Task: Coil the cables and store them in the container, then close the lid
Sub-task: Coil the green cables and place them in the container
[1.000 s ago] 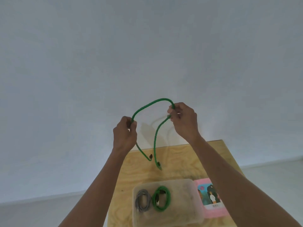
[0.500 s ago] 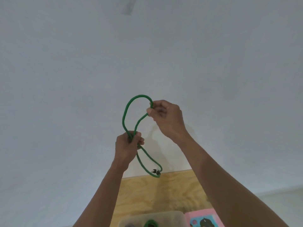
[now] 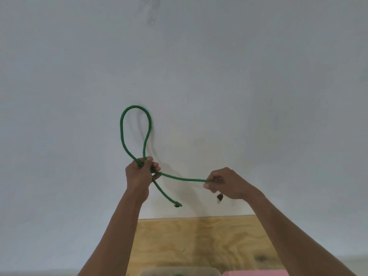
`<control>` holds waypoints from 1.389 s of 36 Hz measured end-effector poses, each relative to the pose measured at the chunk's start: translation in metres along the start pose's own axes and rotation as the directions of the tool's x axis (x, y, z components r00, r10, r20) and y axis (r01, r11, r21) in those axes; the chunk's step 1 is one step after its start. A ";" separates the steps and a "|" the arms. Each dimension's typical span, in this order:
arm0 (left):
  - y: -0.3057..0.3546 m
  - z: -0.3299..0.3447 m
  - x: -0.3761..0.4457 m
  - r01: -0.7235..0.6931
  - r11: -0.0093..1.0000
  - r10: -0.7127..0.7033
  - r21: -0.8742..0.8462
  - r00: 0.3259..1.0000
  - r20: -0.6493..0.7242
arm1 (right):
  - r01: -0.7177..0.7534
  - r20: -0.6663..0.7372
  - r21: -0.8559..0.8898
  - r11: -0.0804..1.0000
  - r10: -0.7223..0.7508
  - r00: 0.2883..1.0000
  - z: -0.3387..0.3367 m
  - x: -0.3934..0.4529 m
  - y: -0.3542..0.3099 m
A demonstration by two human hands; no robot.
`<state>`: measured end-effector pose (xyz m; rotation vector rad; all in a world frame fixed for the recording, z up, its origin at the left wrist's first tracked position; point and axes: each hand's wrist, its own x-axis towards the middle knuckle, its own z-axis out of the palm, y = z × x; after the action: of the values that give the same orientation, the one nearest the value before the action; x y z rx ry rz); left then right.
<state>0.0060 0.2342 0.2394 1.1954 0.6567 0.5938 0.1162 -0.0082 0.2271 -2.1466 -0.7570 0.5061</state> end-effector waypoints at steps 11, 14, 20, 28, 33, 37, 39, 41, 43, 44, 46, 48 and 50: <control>-0.046 0.011 0.002 0.140 0.895 -0.121 0.424 0.990 -0.070 | 0.263 -0.286 0.146 0.954 -0.214 0.934 -0.022 0.017 -0.078; -0.048 0.013 -0.003 0.139 0.809 -0.096 0.571 0.990 -0.105 | 0.252 -0.261 0.147 0.956 -0.208 0.943 -0.018 0.022 -0.088; -0.047 0.012 -0.006 0.103 0.758 -0.039 0.644 0.993 -0.114 | 0.218 -0.260 0.199 0.956 -0.163 0.952 -0.009 0.027 -0.094; -0.014 0.006 -0.004 -0.014 0.310 -0.055 0.951 0.998 0.032 | 0.257 -0.313 0.213 0.943 -0.184 0.932 -0.004 0.032 -0.099; 0.011 0.024 -0.020 -0.028 0.793 -0.139 0.608 0.964 0.225 | 0.260 -0.309 0.238 0.936 -0.180 0.934 0.003 0.032 -0.106; 0.030 0.039 -0.033 0.003 0.952 -0.112 0.305 0.933 0.342 | 0.251 -0.232 0.236 0.939 -0.196 0.953 0.010 0.028 -0.113; 0.038 0.043 -0.035 0.048 0.983 -0.107 0.176 0.932 0.347 | 0.239 -0.156 0.273 0.932 -0.202 0.967 0.010 0.024 -0.115; 0.042 0.046 -0.035 0.038 0.993 -0.071 0.108 0.943 0.325 | 0.232 -0.091 0.345 0.910 -0.213 0.973 0.008 0.020 -0.114; 0.043 0.044 -0.032 -0.001 0.997 -0.023 0.083 0.958 0.285 | 0.236 -0.080 0.400 0.886 -0.222 0.972 0.006 0.019 -0.110; 0.044 0.044 -0.030 -0.001 0.998 -0.015 0.062 0.965 0.261 | 0.244 -0.099 0.401 0.883 -0.223 0.970 0.006 0.019 -0.106; 0.046 0.043 -0.027 0.026 0.999 -0.021 -0.021 0.974 0.225 | 0.256 -0.152 0.385 0.887 -0.212 0.965 0.007 0.019 -0.099; 0.050 0.043 -0.027 0.035 0.998 -0.024 -0.043 0.973 0.228 | 0.267 -0.193 0.398 0.878 -0.204 0.960 0.010 0.019 -0.094; 0.052 0.045 -0.029 0.045 0.999 -0.035 -0.031 0.963 0.266 | 0.293 -0.226 0.397 0.870 -0.216 0.950 0.013 0.018 -0.093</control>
<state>0.0159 0.1984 0.3039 1.1989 0.4389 0.4004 0.0893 0.0584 0.2906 -1.6282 -0.7396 0.3014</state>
